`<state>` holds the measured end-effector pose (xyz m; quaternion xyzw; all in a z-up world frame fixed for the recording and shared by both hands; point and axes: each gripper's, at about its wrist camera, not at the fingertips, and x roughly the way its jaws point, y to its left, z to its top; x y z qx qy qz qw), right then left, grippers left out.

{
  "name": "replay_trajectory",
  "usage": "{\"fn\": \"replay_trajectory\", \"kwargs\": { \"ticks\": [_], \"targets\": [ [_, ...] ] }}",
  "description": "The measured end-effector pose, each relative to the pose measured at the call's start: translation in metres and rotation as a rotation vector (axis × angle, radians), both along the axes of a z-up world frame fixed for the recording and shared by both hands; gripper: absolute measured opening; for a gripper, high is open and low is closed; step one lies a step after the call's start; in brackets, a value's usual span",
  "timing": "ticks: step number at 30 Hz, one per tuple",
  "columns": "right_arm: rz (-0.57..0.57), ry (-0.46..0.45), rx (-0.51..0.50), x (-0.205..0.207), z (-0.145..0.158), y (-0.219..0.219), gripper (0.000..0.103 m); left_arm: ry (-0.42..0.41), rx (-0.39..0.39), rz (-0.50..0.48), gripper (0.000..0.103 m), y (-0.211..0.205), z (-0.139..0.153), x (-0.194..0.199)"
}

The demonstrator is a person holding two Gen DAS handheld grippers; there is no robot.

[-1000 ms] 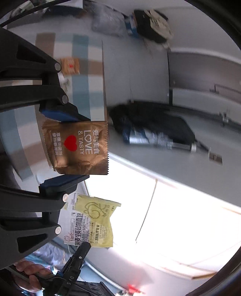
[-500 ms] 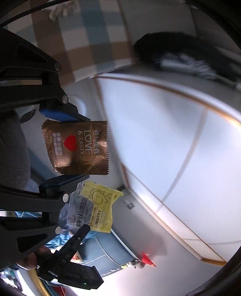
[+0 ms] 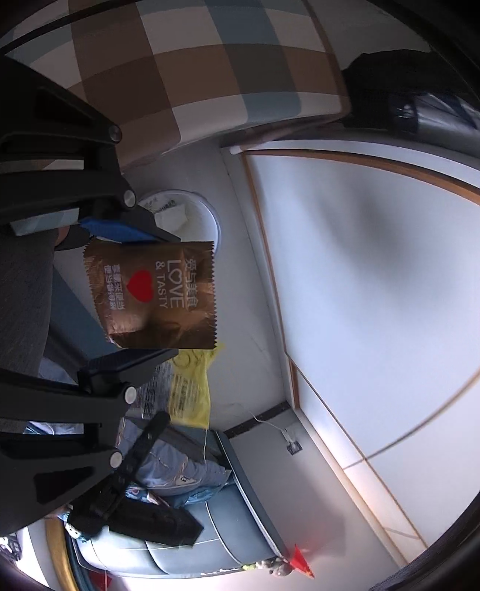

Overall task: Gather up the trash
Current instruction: 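Carry the yellow bag and brown packet in both tools to the bin, then open the right tool above the bin to drop the yellow bag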

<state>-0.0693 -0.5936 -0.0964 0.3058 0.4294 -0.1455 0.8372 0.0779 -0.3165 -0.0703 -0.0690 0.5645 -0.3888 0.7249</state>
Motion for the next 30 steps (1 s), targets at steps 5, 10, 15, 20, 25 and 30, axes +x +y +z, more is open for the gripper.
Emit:
{"fn": "replay_trajectory", "kwargs": {
  "ticks": [5, 10, 15, 20, 25, 30],
  "targets": [
    [0.036, 0.085, 0.052, 0.026, -0.049, 0.003, 0.005, 0.018, 0.039, 0.002, 0.045, -0.004, -0.009, 0.0],
    [0.046, 0.172, 0.097, 0.052, -0.093, 0.005, 0.006, 0.038, 0.063, 0.008, 0.045, -0.004, -0.016, 0.002],
    [0.062, 0.171, 0.168, 0.07, -0.117, 0.008, 0.031, 0.051, 0.092, 0.004, 0.045, -0.007, -0.025, 0.006],
    [0.057, 0.135, 0.217, 0.076, -0.122, 0.011, 0.04, 0.066, 0.112, -0.011, 0.045, -0.015, -0.03, 0.006],
    [0.018, 0.088, 0.2, 0.06, -0.106, -0.001, 0.053, 0.077, 0.141, -0.035, 0.045, -0.029, -0.038, 0.011],
    [-0.016, 0.09, 0.177, 0.043, -0.099, -0.015, 0.061, 0.102, 0.179, -0.062, 0.045, -0.043, -0.05, 0.013]
  ]
}}
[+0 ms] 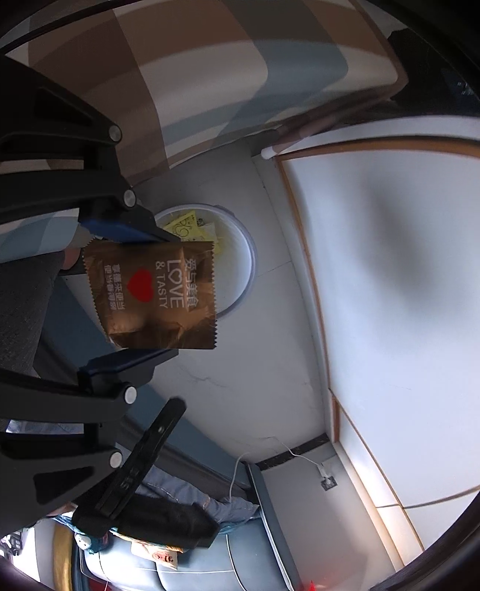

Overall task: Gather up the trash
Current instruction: 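Open the right tool above the bin to drop the yellow bag, then open the left tool above the bin to drop the brown packet, then move both open tools back over the checkered table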

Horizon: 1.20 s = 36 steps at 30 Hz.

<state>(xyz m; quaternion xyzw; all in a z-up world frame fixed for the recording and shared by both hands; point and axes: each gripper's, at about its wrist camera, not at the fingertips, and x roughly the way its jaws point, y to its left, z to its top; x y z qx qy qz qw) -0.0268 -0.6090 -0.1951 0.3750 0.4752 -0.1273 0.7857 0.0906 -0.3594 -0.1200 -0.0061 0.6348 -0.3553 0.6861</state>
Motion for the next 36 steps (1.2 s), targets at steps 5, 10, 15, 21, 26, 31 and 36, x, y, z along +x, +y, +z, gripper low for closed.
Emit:
{"fn": "replay_trajectory", "kwargs": {
  "ticks": [5, 10, 15, 21, 26, 31, 36],
  "targets": [
    [-0.033, 0.016, 0.012, -0.032, -0.002, -0.004, 0.069, 0.039, 0.032, -0.027, 0.045, -0.024, -0.015, 0.004],
    [-0.072, 0.053, 0.016, -0.064, -0.012, -0.009, 0.069, 0.08, 0.079, -0.067, 0.046, -0.043, -0.035, 0.002],
    [-0.155, 0.027, 0.035, -0.094, -0.022, -0.015, 0.069, 0.097, 0.15, -0.101, 0.055, -0.056, -0.052, -0.007],
    [-0.185, 0.024, 0.094, -0.098, -0.032, -0.019, 0.069, 0.096, 0.186, -0.087, 0.074, -0.066, -0.056, -0.008],
    [-0.163, -0.01, 0.082, -0.094, -0.024, -0.016, 0.07, 0.102, 0.153, -0.033, 0.091, -0.057, -0.045, -0.004],
    [-0.169, -0.034, 0.073, -0.096, -0.014, -0.017, 0.071, 0.058, 0.131, -0.003, 0.091, -0.044, -0.028, -0.005],
    [-0.166, -0.077, 0.059, -0.091, 0.003, -0.015, 0.071, -0.102, 0.124, 0.007, 0.091, -0.024, 0.007, -0.017]
  ]
}}
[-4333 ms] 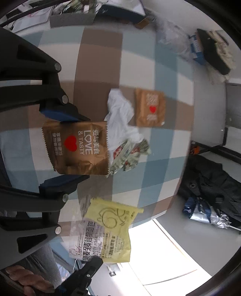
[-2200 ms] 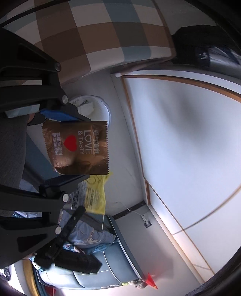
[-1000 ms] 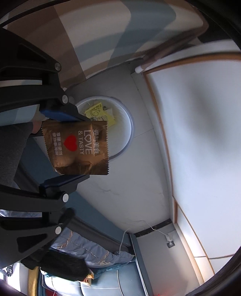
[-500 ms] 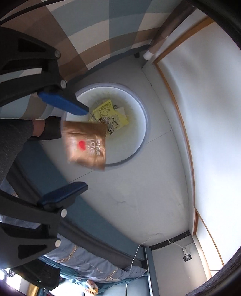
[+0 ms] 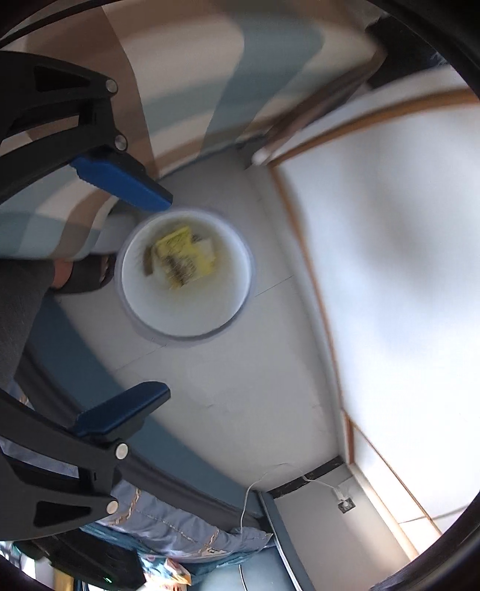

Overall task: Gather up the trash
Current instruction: 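Move both open tools back over the checkered table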

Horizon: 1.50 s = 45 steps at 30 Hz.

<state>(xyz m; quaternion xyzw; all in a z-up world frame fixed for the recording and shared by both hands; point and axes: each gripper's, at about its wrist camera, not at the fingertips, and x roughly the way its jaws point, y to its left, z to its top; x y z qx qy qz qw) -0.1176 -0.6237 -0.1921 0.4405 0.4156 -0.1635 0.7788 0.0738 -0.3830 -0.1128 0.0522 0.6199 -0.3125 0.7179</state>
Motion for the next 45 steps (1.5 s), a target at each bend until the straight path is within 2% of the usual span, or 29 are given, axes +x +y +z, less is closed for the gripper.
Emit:
{"fn": "replay_trajectory", "kwargs": {
  "ticks": [3, 7, 15, 21, 25, 31, 38, 45],
  "targets": [
    [0.018, -0.042, -0.03, 0.007, 0.02, 0.007, 0.072, -0.043, -0.047, 0.041, 0.091, 0.019, 0.025, -0.005],
    [0.05, -0.11, -0.063, 0.015, 0.053, 0.023, 0.072, -0.172, -0.083, 0.087, 0.091, 0.045, 0.065, -0.015],
    [0.212, -0.253, -0.225, 0.032, 0.133, 0.078, 0.074, -0.391, -0.184, 0.193, 0.091, 0.114, 0.144, -0.026],
    [0.293, -0.367, -0.3, 0.038, 0.188, 0.124, 0.078, -0.524, -0.233, 0.258, 0.091, 0.164, 0.179, -0.036],
    [0.337, -0.423, -0.322, 0.045, 0.208, 0.156, 0.081, -0.592, -0.252, 0.305, 0.091, 0.201, 0.195, -0.042],
    [0.437, -0.482, -0.347, 0.066, 0.223, 0.215, 0.084, -0.682, -0.24, 0.373, 0.091, 0.253, 0.208, -0.046],
    [0.572, -0.54, -0.391, 0.09, 0.224, 0.284, 0.086, -0.675, -0.223, 0.456, 0.091, 0.31, 0.198, -0.045],
    [0.684, -0.518, -0.416, 0.117, 0.213, 0.339, 0.086, -0.628, -0.167, 0.574, 0.091, 0.367, 0.166, -0.02]
  ]
}}
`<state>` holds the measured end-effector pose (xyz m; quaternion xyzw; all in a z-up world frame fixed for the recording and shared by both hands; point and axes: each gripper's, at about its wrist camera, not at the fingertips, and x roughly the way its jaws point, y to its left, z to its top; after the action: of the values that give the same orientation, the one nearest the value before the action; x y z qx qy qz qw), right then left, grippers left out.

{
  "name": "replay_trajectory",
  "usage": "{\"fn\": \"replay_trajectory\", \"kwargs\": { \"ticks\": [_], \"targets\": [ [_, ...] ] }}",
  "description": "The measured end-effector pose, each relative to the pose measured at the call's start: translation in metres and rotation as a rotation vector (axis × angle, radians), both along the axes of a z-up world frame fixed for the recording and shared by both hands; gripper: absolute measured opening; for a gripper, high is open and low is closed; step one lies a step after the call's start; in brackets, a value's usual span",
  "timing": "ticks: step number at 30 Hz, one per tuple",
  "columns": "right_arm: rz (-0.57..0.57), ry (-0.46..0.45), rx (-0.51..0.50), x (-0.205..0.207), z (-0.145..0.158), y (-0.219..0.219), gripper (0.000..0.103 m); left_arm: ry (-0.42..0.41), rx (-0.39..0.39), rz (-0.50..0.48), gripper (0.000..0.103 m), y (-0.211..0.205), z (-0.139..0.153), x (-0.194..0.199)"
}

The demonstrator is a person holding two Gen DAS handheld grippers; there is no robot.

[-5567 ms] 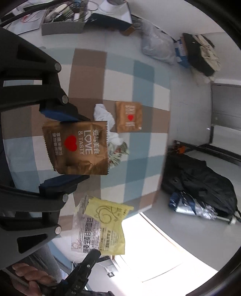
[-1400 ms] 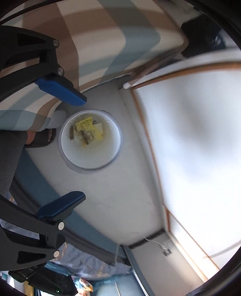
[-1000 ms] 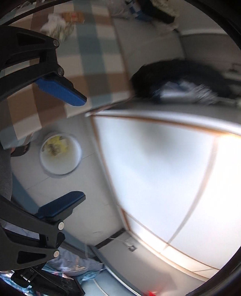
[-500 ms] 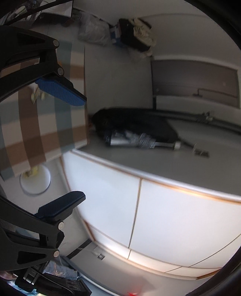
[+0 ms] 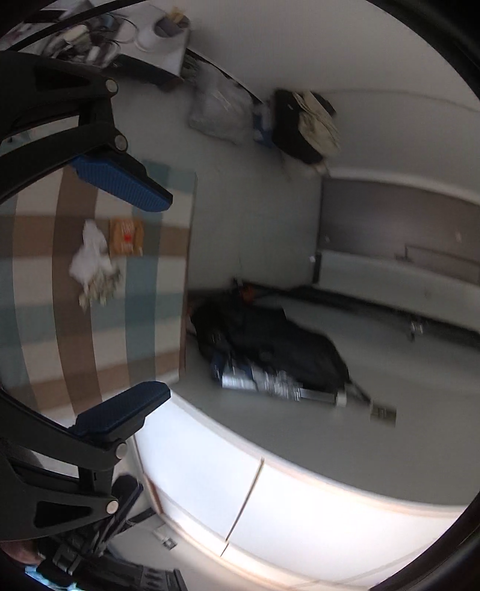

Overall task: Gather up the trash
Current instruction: 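Move both open tools back over the checkered table, then lower the right tool and grasp the white plastic sheet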

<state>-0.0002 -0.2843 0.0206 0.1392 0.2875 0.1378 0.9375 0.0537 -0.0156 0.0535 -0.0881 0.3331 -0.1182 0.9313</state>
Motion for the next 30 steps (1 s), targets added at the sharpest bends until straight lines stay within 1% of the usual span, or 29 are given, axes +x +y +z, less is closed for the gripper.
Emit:
{"fn": "replay_trajectory", "kwargs": {
  "ticks": [5, 9, 12, 13, 15, 19, 20, 23, 25, 27, 30],
  "targets": [
    [0.065, 0.064, -0.053, 0.03, -0.017, 0.036, 0.086, 0.038, 0.003, 0.085, 0.091, 0.04, -0.026, 0.018],
    [0.137, 0.144, -0.099, 0.053, -0.034, 0.062, 0.086, 0.09, -0.04, 0.126, 0.091, 0.063, -0.045, 0.031],
    [0.176, 0.201, -0.159, 0.073, -0.049, 0.08, 0.086, 0.134, -0.077, 0.14, 0.091, 0.078, -0.061, 0.035],
    [0.193, 0.222, -0.175, 0.08, -0.055, 0.085, 0.086, 0.144, -0.077, 0.143, 0.091, 0.082, -0.064, 0.035],
    [0.226, 0.253, -0.214, 0.092, -0.065, 0.096, 0.086, 0.161, -0.079, 0.143, 0.091, 0.087, -0.068, 0.036],
    [0.303, 0.308, -0.277, 0.113, -0.087, 0.117, 0.086, 0.171, -0.076, 0.14, 0.091, 0.095, -0.069, 0.04],
    [0.33, 0.321, -0.305, 0.119, -0.094, 0.123, 0.086, 0.178, -0.082, 0.137, 0.091, 0.097, -0.071, 0.041],
    [0.361, 0.349, -0.357, 0.13, -0.107, 0.133, 0.085, 0.215, -0.113, 0.143, 0.091, 0.103, -0.076, 0.045],
    [0.378, 0.367, -0.362, 0.136, -0.115, 0.136, 0.084, 0.235, -0.125, 0.145, 0.091, 0.106, -0.079, 0.049],
    [0.397, 0.382, -0.356, 0.14, -0.12, 0.14, 0.079, 0.25, -0.127, 0.155, 0.091, 0.108, -0.081, 0.051],
    [0.47, 0.364, -0.367, 0.137, -0.123, 0.153, 0.079, 0.259, -0.146, 0.174, 0.091, 0.114, -0.082, 0.053]
  ]
}}
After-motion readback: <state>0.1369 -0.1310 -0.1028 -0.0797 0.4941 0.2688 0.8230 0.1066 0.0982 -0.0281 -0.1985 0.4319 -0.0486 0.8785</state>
